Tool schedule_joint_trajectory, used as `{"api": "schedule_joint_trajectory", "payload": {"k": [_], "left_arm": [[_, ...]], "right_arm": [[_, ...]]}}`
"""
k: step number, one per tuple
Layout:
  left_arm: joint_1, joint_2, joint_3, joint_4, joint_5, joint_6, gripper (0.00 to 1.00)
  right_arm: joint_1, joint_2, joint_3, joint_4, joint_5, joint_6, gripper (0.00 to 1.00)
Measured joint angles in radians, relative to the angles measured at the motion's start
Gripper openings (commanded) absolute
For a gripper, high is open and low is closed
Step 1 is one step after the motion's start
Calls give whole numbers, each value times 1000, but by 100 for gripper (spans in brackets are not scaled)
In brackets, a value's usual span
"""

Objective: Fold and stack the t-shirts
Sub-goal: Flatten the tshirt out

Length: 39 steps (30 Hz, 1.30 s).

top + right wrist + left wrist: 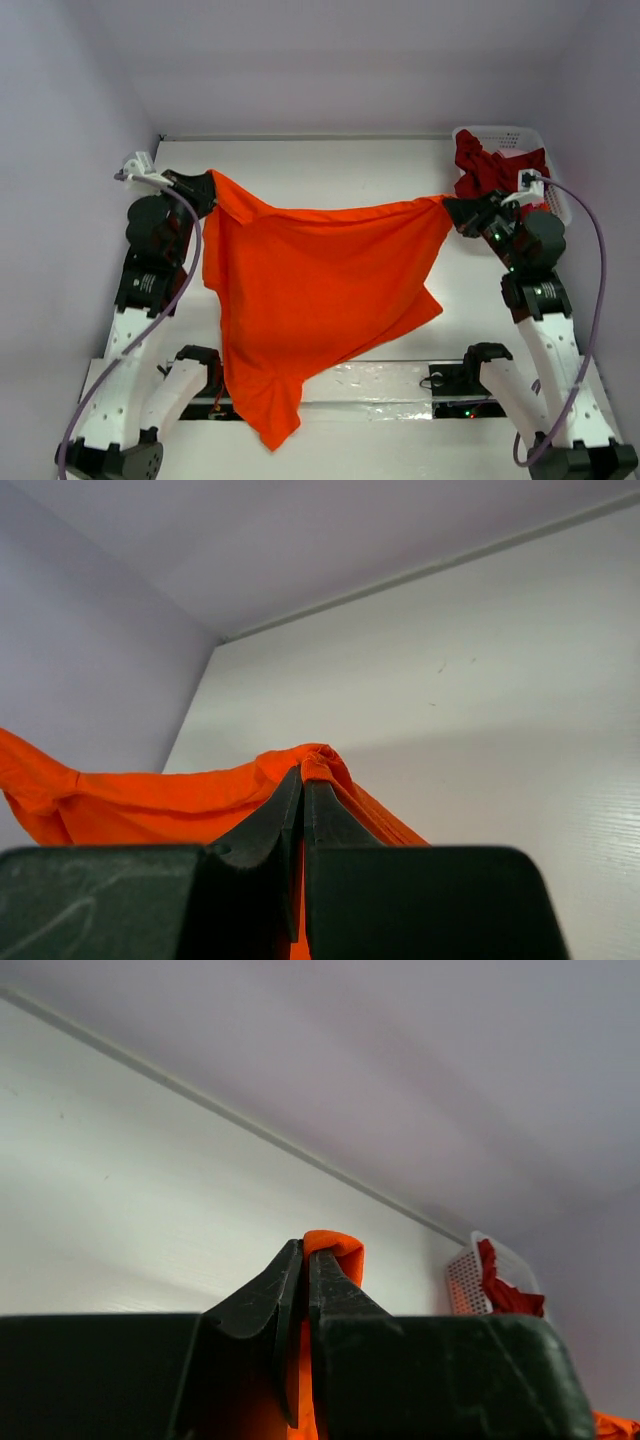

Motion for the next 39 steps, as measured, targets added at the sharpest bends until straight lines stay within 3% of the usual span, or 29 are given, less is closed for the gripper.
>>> {"api": "schedule_joint_trajectory", "payload": {"k": [14,39], "left_arm": [[5,312,131,13,-92,-2,0],[8,647,207,87,-100,-12,0]], "right_arm": [[0,365,129,93,17,2,0],[0,752,315,93,-22,47,0]]}}
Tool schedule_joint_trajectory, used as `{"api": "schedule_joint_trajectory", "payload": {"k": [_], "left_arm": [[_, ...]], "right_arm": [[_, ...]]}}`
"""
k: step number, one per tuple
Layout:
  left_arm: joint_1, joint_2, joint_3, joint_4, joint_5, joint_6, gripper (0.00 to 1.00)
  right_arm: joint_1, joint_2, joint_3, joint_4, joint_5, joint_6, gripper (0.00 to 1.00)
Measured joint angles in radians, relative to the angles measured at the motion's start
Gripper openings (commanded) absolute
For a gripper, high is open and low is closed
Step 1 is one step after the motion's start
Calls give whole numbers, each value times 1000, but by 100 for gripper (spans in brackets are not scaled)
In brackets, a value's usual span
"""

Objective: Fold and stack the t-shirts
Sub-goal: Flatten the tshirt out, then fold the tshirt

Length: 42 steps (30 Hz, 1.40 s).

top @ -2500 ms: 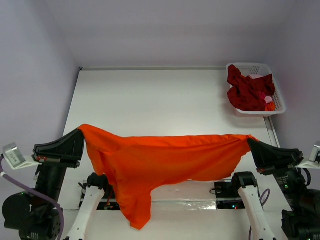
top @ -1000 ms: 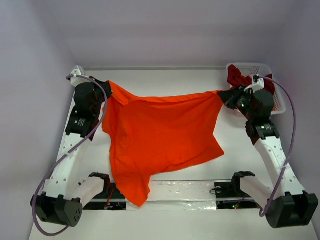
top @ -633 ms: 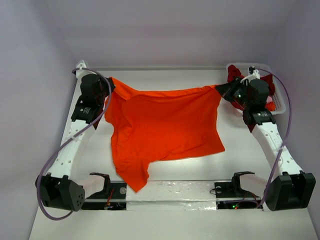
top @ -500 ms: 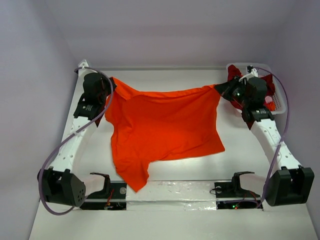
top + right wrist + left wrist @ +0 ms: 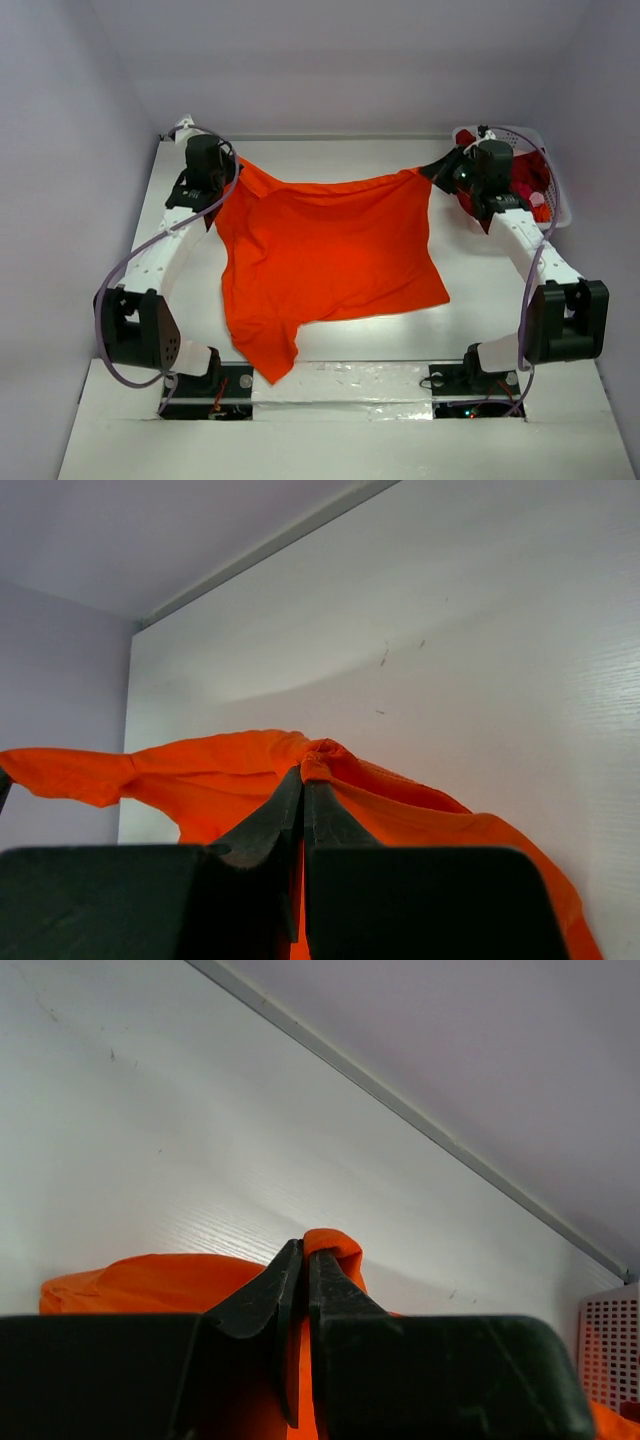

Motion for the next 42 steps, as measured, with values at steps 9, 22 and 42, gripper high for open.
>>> {"api": "schedule_joint_trajectory", "payload": {"k": [9,22,42], "left_arm": [[11,108,49,30,7,-1,0],[69,326,196,29,50,-16,0],[103,512,344,-39,100,-40,0]], "right_arm": [[0,78,89,-2,-5,13,0],[0,271,213,-19,-7,23,0],[0,461,385,-42,-39,61,0]]}}
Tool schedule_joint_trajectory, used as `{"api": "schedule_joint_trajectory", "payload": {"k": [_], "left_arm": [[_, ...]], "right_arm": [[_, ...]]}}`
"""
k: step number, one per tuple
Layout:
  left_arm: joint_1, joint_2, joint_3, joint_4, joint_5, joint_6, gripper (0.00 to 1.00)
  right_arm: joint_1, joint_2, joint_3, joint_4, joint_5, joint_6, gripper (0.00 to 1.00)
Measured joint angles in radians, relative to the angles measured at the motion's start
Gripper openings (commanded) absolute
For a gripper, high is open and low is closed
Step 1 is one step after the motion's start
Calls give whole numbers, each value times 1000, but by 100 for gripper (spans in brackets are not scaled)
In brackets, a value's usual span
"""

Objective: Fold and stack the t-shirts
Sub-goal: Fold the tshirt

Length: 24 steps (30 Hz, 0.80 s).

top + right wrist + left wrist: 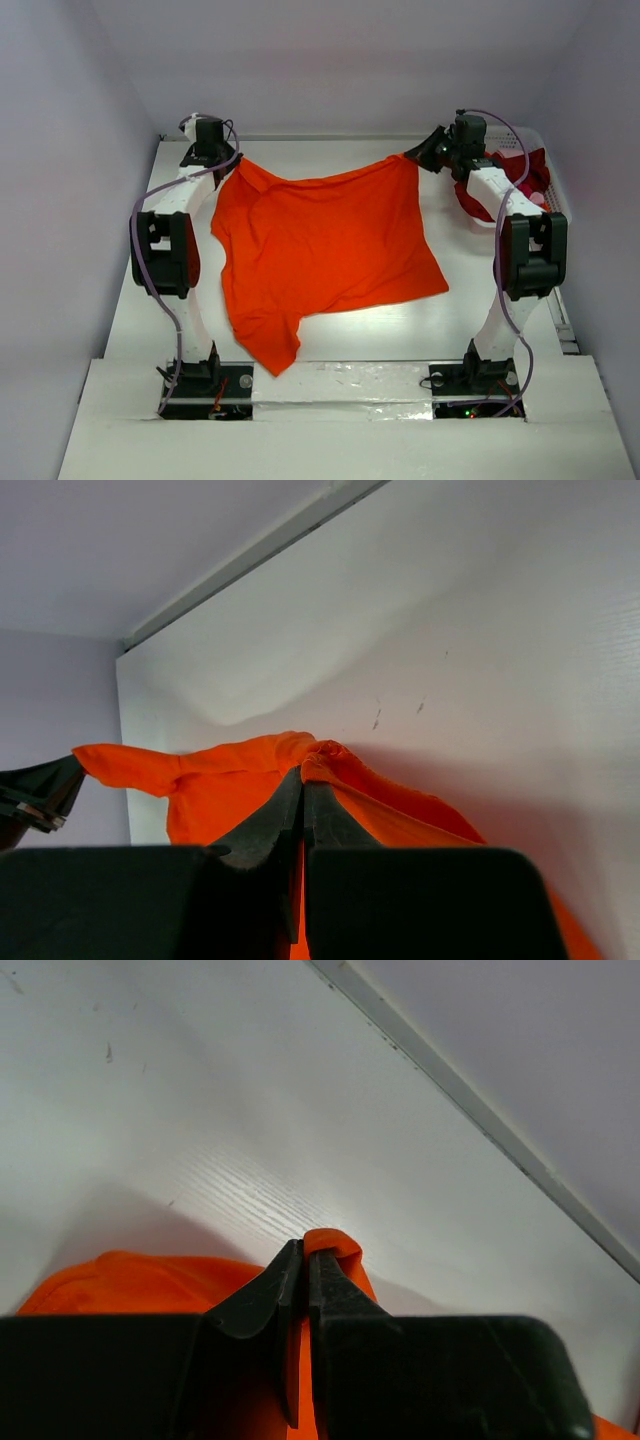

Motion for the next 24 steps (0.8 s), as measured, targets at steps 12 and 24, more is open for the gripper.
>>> {"api": "schedule_joint_trajectory", "payload": {"k": [12,24], "left_arm": [[8,32,56,-41,10,1,0],[11,33,56,-106,48,0,0]], "right_arm": [[0,5,0,-22,15,14,0],[0,11,0,-43,-5,38,0]]}}
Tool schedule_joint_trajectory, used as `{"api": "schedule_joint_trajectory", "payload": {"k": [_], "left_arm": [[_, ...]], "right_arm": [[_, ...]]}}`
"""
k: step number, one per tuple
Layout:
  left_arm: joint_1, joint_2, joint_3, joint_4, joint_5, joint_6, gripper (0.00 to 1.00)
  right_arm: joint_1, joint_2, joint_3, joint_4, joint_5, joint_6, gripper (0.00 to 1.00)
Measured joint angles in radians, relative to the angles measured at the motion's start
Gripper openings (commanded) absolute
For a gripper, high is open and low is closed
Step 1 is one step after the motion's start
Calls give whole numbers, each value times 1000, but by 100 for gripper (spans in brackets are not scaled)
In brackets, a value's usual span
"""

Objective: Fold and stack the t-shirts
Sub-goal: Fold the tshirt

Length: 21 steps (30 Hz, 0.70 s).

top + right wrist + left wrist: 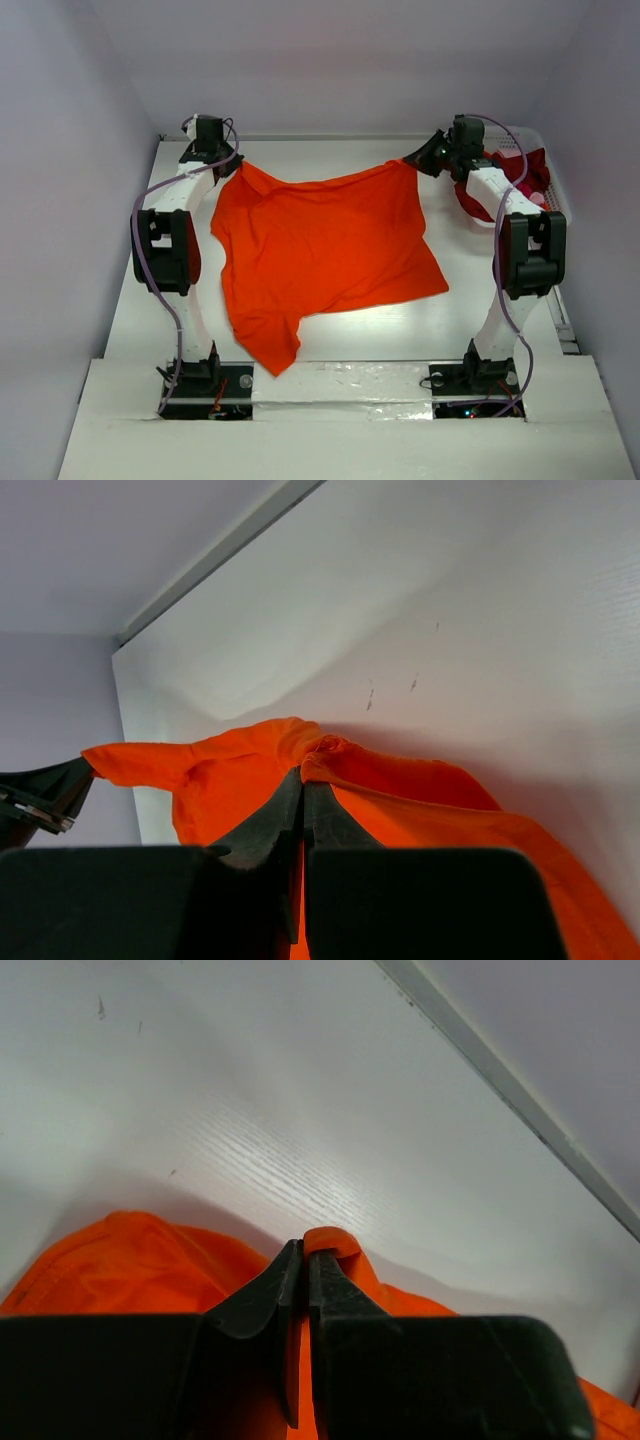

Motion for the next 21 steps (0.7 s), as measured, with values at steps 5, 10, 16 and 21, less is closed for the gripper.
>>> {"api": "schedule_joint_trajectory", "payload": {"k": [5,10,16,21], "left_arm": [[0,0,6,-73,12,-1,0],[0,0,13,-127,11,0,0],[0,0,20,-151,12,0,0],[0,0,32,-159,14,0,0]], "right_arm": [[0,0,0,-33,-3,5,0],[0,0,0,-92,-5,21,0],[0,56,117,-230,0,19,0],[0,142,208,-261,-14,32,0]]}}
